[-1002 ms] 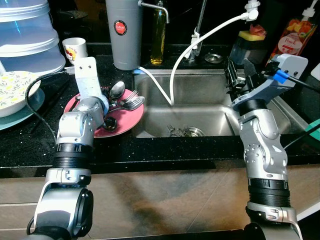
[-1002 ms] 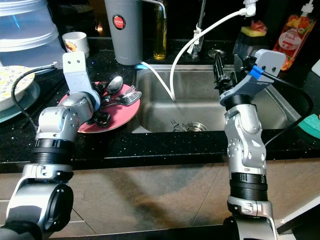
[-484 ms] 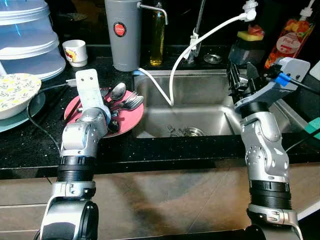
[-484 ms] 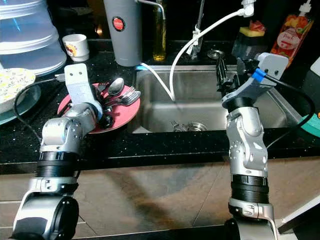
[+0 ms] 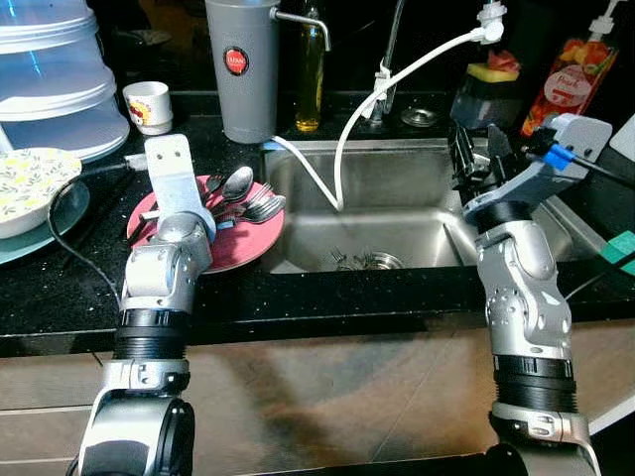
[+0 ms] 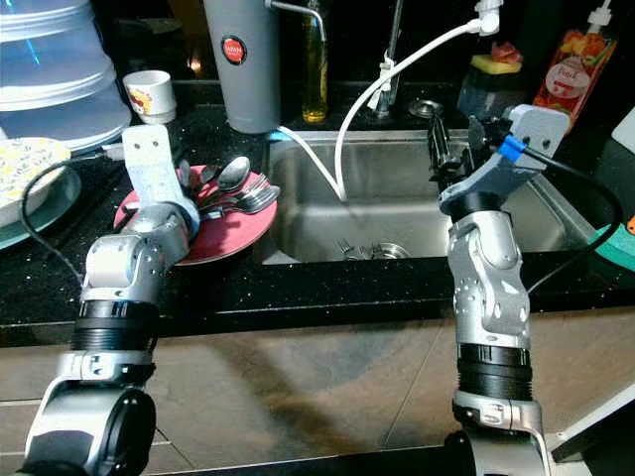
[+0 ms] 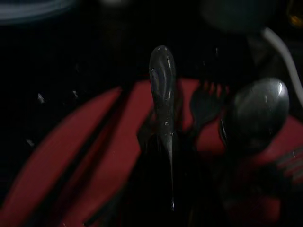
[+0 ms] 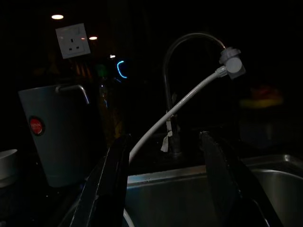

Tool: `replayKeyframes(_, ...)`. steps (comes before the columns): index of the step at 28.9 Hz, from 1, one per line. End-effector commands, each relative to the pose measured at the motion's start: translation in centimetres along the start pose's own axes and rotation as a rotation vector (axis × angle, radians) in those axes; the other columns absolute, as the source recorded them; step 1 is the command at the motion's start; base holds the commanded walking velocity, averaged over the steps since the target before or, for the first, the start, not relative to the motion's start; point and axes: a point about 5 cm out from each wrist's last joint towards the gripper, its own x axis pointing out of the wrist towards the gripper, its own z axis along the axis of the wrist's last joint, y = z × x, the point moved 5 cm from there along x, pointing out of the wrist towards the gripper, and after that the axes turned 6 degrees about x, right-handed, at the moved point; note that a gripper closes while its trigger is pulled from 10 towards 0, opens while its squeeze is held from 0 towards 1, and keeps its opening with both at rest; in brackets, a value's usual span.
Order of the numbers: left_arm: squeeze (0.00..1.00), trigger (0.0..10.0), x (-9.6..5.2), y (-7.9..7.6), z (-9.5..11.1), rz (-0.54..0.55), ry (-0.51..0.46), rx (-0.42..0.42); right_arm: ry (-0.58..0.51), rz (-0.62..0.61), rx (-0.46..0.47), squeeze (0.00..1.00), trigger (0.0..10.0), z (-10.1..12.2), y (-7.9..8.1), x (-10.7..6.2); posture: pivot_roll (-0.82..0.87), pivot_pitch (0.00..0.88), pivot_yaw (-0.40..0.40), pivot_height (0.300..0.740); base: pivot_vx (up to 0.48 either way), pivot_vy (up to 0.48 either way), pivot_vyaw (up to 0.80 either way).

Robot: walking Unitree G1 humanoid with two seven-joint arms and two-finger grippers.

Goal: Kitchen organization

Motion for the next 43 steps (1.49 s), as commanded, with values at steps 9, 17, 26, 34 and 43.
replayKeyframes(9,0.00,10.0,-1.7,-9.7,8.9,-0.493,-0.299,0.008,-0.028,-0.037,0.006,0.00,10.0,1.2,-0.9,-0.4,0.02,0.000,0.009,0.740,0.000,0.000,0.00)
replayKeyframes(17,0.00,10.0,-3.4,-20.5,0.9,-0.786,-0.148,0.211,-0.037,-0.040,0.002,0.00,10.0,1.5,-0.5,-0.6,-0.01,0.031,0.023,0.740,0.000,0.000,0.00)
replayKeyframes(26,1.00,10.0,-2.8,-20.6,-1.6,-0.749,-0.072,0.242,-0.038,-0.019,-0.020,0.00,10.0,1.5,0.3,-1.0,-0.03,0.043,0.052,0.740,0.000,0.000,0.00)
replayKeyframes(34,0.00,10.0,-1.7,-16.8,2.6,-0.816,-0.227,0.347,0.022,0.101,-0.022,0.00,10.0,0.4,2.2,-1.6,0.02,0.058,0.027,0.740,0.000,0.000,0.00)
replayKeyframes(43,0.00,10.0,-3.1,-2.1,3.5,-1.036,-0.176,0.736,0.088,0.155,-0.066,0.00,10.0,-0.4,1.7,-1.9,0.08,0.082,0.011,0.740,0.000,0.000,0.00)
